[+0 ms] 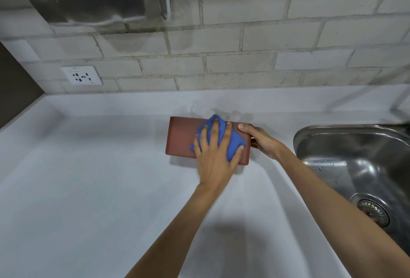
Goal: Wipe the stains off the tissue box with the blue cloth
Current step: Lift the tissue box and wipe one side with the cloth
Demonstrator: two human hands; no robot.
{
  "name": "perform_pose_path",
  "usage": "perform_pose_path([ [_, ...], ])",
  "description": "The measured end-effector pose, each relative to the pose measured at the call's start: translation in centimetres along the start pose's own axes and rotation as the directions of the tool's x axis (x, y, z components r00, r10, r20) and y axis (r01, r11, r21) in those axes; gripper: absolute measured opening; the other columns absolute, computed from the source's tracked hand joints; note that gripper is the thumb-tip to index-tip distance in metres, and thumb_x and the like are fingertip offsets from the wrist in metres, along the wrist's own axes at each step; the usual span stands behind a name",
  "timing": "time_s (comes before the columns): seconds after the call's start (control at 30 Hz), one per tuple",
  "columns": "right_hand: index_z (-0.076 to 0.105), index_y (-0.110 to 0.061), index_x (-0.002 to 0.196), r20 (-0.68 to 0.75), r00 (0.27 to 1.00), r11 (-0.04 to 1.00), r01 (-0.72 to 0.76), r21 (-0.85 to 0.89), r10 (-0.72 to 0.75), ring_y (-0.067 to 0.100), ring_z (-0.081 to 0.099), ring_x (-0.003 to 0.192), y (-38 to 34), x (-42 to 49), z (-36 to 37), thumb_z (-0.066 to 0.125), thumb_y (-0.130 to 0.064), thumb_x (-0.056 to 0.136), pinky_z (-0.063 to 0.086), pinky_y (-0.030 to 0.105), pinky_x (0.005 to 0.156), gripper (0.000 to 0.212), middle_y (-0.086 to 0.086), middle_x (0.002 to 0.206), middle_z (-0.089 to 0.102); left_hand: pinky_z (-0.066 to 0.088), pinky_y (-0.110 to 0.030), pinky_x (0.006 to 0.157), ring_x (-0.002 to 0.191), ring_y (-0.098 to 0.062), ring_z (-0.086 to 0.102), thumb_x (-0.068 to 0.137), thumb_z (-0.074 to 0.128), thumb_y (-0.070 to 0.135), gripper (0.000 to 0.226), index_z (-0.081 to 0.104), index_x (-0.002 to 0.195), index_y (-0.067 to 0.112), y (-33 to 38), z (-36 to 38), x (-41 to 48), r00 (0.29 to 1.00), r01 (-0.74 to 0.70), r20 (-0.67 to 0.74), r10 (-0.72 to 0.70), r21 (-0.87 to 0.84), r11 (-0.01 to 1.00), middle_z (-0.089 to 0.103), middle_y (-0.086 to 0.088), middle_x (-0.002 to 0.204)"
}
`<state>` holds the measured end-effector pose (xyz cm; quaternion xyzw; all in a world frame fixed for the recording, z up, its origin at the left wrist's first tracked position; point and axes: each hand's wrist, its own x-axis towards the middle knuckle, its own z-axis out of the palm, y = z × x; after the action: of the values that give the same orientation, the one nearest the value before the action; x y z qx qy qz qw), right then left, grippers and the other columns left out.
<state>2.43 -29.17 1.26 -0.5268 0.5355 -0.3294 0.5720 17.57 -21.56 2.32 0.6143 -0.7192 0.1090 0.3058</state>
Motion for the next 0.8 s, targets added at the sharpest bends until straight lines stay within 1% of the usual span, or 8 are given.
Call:
perform_pose_path([
  [0.07, 0.057, -0.021, 0.121, -0.004, 1.000, 1.000, -0.001, -0.007, 0.001, 0.023, 0.058, 0.110, 0.0, -0.1, -0.2, 0.054, -0.049, 0.084, 0.042, 0.036, 0.102, 0.047, 0.003, 0.114, 0.065, 0.047, -0.054, 0.094, 0.118, -0.038, 0.056, 0.083, 0.040, 0.054, 0.061, 0.058, 0.129, 0.018, 0.1, 0.1, -1.0, 0.996, -0.079, 0.046, 0.078, 0.039, 0.996, 0.058, -0.013, 0.134],
  [0.17, 0.058, -0.023, 0.118, 0.005, 1.000, 1.000, -0.006, -0.025, 0.006, 0.020, 0.059, 0.104, -0.2, -0.3, -0.2, 0.058, -0.054, 0.077, 0.041, 0.035, 0.102, 0.052, 0.001, 0.108, 0.066, 0.048, -0.055, 0.094, 0.117, -0.038, 0.057, 0.082, 0.043, 0.054, 0.062, 0.058, 0.129, 0.017, -1.8, 0.3, -2.8, 0.991, -0.131, 0.046, 0.129, 0.032, 0.991, 0.059, -0.013, 0.133],
  [0.3, 0.056, -0.027, 0.117, 0.001, 1.000, 0.999, -0.019, -0.029, 0.019, 0.019, 0.056, 0.102, -0.3, -0.3, -0.1, 0.058, -0.056, 0.074, 0.038, 0.036, 0.103, 0.051, -0.001, 0.108, 0.063, 0.037, -0.055, 0.103, 0.128, -0.041, 0.044, 0.085, 0.050, 0.052, 0.061, 0.051, 0.136, 0.018, -2.7, -0.1, -1.1, 0.989, 0.144, 0.053, -0.142, -0.048, 0.988, 0.048, -0.013, 0.144],
  [0.37, 0.056, -0.026, 0.121, -0.007, 1.000, 0.999, -0.023, -0.033, 0.022, 0.020, 0.055, 0.104, -0.3, -0.2, 0.0, 0.056, -0.056, 0.077, 0.037, 0.036, 0.104, 0.053, 0.000, 0.114, 0.063, 0.034, -0.056, 0.105, 0.130, -0.042, 0.042, 0.085, 0.056, 0.047, 0.060, 0.050, 0.136, 0.016, -1.3, 0.0, 0.4, 0.980, 0.197, 0.033, -0.195, -0.078, 0.977, 0.046, -0.014, 0.145],
  [0.5, 0.057, -0.021, 0.122, -0.010, 1.000, 1.000, 0.000, -0.007, 0.000, 0.022, 0.057, 0.112, -0.1, -0.3, -0.2, 0.052, -0.048, 0.086, 0.041, 0.035, 0.103, 0.045, 0.006, 0.121, 0.064, 0.042, -0.055, 0.099, 0.122, -0.039, 0.053, 0.085, 0.046, 0.051, 0.059, 0.056, 0.130, 0.016, 1.4, 0.4, -0.3, 0.999, 0.035, 0.034, -0.035, -0.002, 0.999, 0.054, -0.014, 0.138],
  [0.6, 0.058, -0.021, 0.119, 0.004, 1.000, 1.000, -0.008, -0.029, 0.008, 0.024, 0.057, 0.109, -0.2, -0.3, -0.4, 0.052, -0.049, 0.085, 0.038, 0.041, 0.109, 0.044, 0.005, 0.115, 0.064, 0.045, -0.054, 0.097, 0.119, -0.038, 0.056, 0.083, 0.041, 0.054, 0.062, 0.057, 0.130, 0.018, -0.2, 0.3, -1.9, 0.996, -0.070, 0.062, 0.069, 0.024, 0.997, 0.057, -0.014, 0.135],
  [0.67, 0.057, -0.026, 0.116, 0.007, 1.000, 0.999, -0.017, -0.043, 0.017, 0.022, 0.056, 0.104, -0.2, -0.4, -0.5, 0.054, -0.052, 0.083, 0.036, 0.042, 0.110, 0.042, 0.003, 0.111, 0.063, 0.042, -0.055, 0.100, 0.122, -0.040, 0.052, 0.084, 0.045, 0.053, 0.061, 0.055, 0.133, 0.018, -2.2, 0.1, -1.8, 0.999, 0.034, 0.023, -0.034, -0.018, 0.999, 0.054, -0.016, 0.137],
  [0.8, 0.054, -0.027, 0.125, 0.003, 0.999, 0.996, -0.044, -0.075, 0.045, 0.019, 0.053, 0.107, -0.6, -0.6, -0.3, 0.056, -0.066, 0.062, 0.034, 0.036, 0.106, 0.074, -0.001, 0.117, 0.060, 0.031, -0.054, 0.109, 0.129, -0.042, 0.040, 0.088, 0.057, 0.042, 0.059, 0.045, 0.140, 0.017, -5.2, -0.2, 0.1, 0.927, 0.371, -0.021, -0.376, -0.112, 0.922, 0.041, -0.017, 0.148],
])
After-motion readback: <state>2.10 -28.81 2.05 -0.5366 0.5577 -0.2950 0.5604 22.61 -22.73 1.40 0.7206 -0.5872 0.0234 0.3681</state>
